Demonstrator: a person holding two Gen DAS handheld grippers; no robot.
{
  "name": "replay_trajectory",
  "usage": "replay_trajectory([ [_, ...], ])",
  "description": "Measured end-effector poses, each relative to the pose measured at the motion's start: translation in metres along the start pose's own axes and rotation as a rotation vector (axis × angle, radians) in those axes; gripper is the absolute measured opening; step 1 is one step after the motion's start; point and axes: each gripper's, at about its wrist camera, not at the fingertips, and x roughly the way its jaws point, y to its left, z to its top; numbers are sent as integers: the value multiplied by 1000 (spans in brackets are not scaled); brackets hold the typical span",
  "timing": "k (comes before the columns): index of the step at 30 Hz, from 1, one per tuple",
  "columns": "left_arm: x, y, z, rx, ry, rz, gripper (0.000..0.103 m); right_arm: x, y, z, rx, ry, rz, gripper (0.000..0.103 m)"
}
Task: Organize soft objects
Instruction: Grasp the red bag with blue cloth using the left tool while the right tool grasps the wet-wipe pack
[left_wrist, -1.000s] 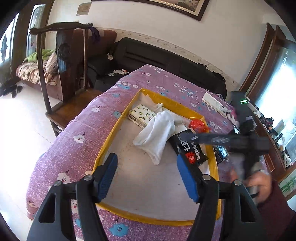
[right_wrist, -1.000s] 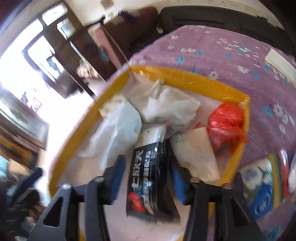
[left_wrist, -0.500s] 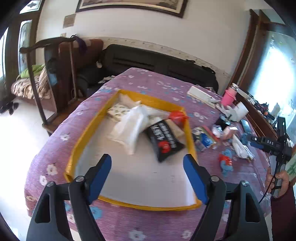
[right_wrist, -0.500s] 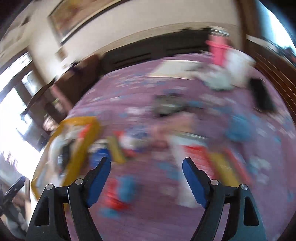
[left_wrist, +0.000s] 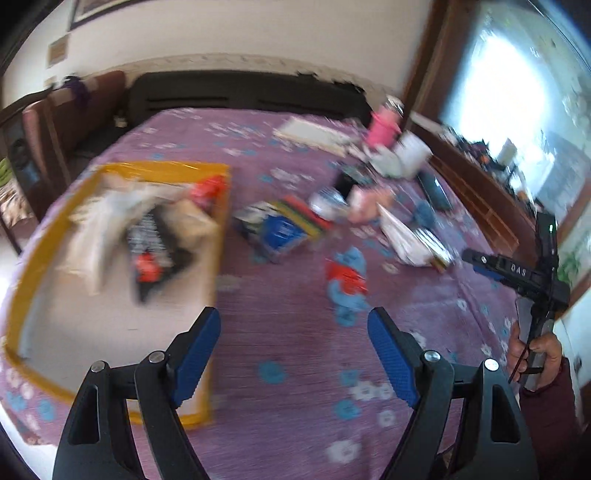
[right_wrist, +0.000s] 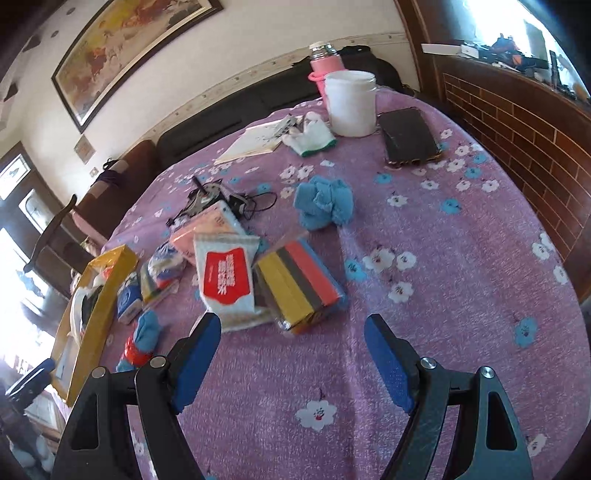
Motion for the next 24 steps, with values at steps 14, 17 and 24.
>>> replay_trajectory([
  [14,113,-44,20,42,147,2,81,13,1,1,-21,5,20,84],
  [17,127,-46,24,50,161,3,81,17,16,8,-65,14,21,84],
  [24,135,-47,27,67,121,-33,87,50,65,23,-199,83,18,84],
])
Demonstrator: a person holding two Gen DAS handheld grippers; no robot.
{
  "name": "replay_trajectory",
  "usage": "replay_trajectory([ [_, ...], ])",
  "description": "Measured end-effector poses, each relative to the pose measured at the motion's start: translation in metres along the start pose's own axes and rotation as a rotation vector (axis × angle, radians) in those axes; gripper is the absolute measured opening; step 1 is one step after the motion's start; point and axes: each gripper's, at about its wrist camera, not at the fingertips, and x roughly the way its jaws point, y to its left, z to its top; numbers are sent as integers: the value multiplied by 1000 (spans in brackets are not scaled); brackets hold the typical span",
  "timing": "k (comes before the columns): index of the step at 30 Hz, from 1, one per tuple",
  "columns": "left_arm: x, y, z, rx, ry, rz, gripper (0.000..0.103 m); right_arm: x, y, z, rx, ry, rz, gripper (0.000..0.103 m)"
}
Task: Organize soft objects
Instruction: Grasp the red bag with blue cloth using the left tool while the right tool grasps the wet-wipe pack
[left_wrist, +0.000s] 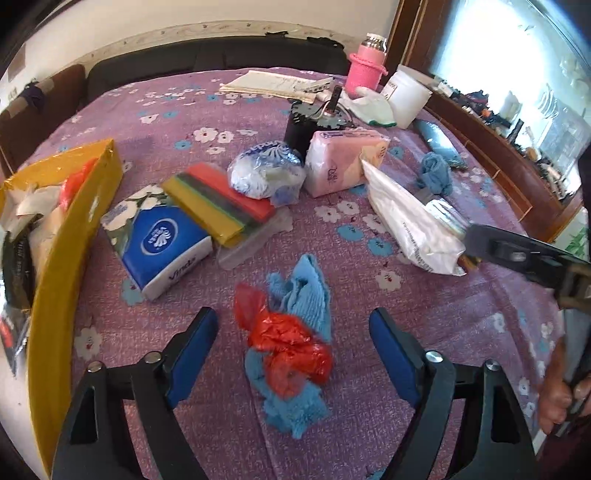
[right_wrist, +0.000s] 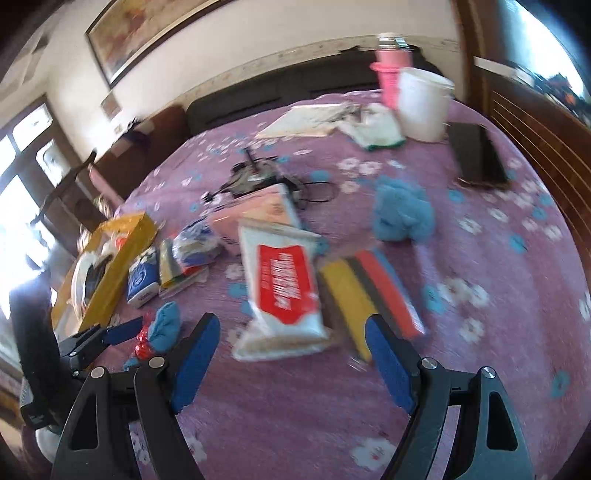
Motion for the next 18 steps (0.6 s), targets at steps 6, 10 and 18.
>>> replay_trajectory([
  [6,0,3,1,-16,-10,-52,91,41,19,16,-70,87,-45,84],
  [10,-2,-1,-1,-4,-20,40,63,64,19,21,-78,154,-87,72],
  [18,-14,19,-6,-108,-68,-59,33,47,15,19,-69,116,-108,44],
])
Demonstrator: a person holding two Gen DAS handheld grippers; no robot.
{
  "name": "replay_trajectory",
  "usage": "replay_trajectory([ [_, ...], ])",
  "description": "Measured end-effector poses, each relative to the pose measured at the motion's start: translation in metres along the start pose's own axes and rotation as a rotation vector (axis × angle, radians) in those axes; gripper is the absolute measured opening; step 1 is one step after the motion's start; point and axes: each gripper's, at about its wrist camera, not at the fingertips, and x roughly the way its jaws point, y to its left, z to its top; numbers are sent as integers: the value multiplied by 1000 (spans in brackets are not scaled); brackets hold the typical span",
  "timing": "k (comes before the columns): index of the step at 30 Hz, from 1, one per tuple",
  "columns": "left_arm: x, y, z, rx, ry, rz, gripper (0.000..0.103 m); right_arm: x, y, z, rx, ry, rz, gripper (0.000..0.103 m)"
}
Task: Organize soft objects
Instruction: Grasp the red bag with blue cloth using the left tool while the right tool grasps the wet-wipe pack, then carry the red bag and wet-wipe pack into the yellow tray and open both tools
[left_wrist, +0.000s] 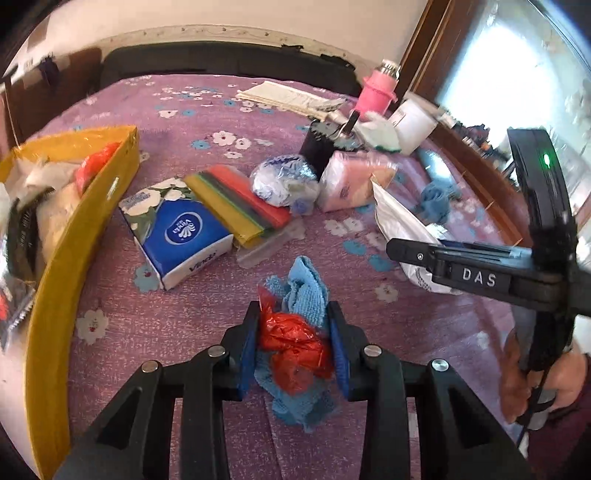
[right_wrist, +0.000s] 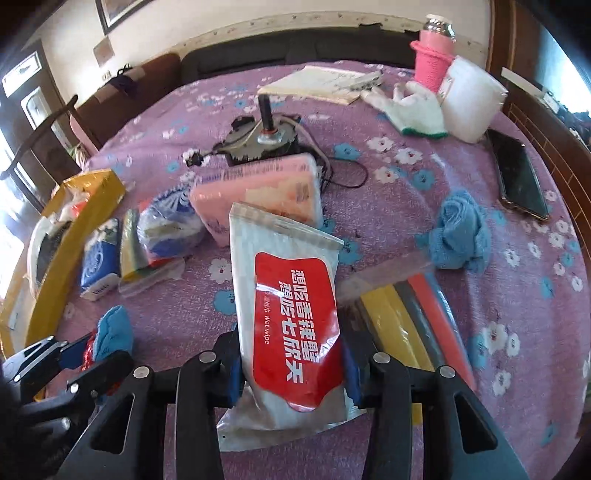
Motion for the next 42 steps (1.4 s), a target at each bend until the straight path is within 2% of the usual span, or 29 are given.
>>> replay_trajectory([
  [7,-36,-2,-6,11,-57,-46,33,-43,3,-9,4,-70,50,45],
  [13,-89,29,-9,-67,-122,-72,33,-65,27,-15,-33,-95,77,45],
  [16,-117,57,-9,-102,-160,-27,33,-72,46,-17,-54,-94,110,45],
  [19,-143,96,-10,-144,-190,70,33,-73,69,-18,-78,-94,147,45],
  [23,-162,147,-11,-221,-184,177,34,-69,104,-15,-121,-83,199,45],
  [27,-166,182,-7,-249,-175,274,34,-59,145,-12,-165,-55,260,46],
  [35,-139,238,12,-285,-110,369,34,-36,225,-11,-250,19,365,46],
  [38,-130,254,13,-325,-84,348,37,-29,249,-10,-285,42,392,46],
  [41,-135,263,9,-367,-102,304,39,-20,274,-9,-313,71,419,46],
  [42,-138,262,7,-371,-113,292,47,-16,283,-10,-322,85,428,46],
])
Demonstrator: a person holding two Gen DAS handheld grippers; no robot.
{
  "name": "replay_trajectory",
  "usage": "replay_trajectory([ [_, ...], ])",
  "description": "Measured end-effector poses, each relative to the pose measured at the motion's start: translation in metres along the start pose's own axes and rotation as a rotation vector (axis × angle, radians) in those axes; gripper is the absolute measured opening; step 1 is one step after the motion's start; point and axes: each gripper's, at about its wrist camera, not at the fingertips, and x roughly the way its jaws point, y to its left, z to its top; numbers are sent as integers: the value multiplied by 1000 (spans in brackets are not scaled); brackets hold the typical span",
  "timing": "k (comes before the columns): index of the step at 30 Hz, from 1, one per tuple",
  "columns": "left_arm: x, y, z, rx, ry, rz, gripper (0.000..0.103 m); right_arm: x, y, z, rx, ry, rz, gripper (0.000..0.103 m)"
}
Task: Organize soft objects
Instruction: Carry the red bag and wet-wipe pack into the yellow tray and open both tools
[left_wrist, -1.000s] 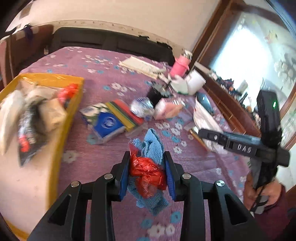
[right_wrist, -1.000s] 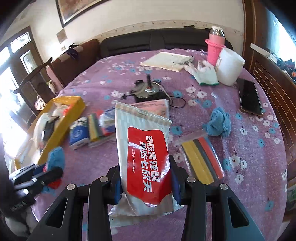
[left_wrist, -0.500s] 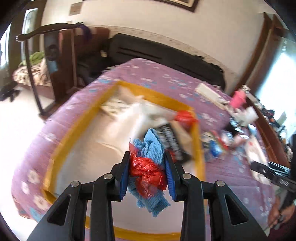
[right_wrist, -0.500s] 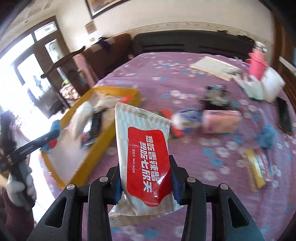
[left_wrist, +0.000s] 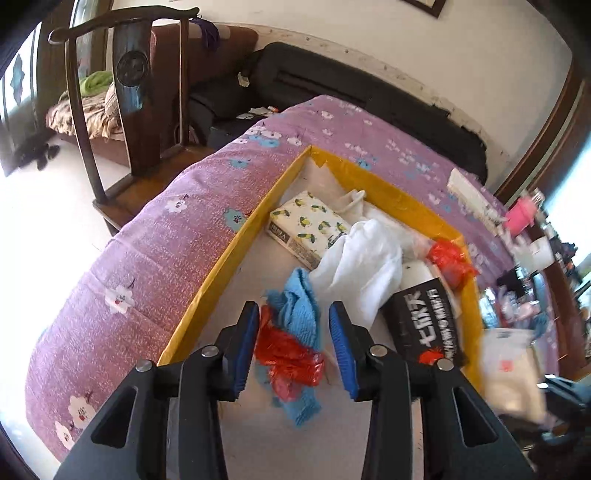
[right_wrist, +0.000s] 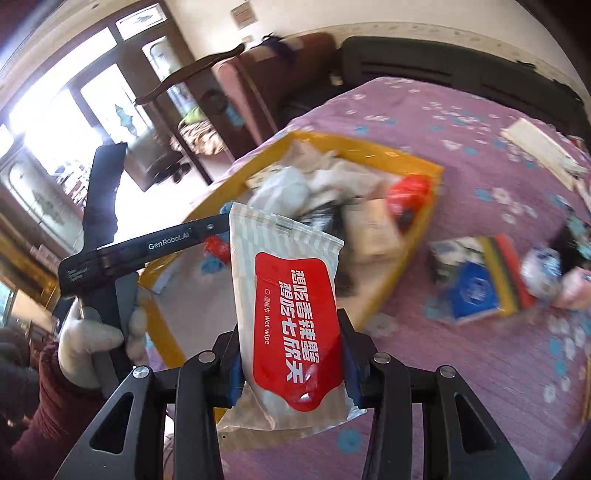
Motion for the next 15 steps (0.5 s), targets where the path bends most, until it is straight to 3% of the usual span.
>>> replay_trajectory([
  [2,-11,3,-4,-14,-24,-16,60,11,8,4,-10,21,12,46],
  [9,-49,9,-16,-39,-90,-54,70,57,18,13,-9,67,-5,49],
  [13,-60,7,-22,-39,-98,-57,72,60,11,19,28,44,25,72],
  [15,-64,5,-25,-37,-99,-61,75,46,7,17,38,12,38,77],
])
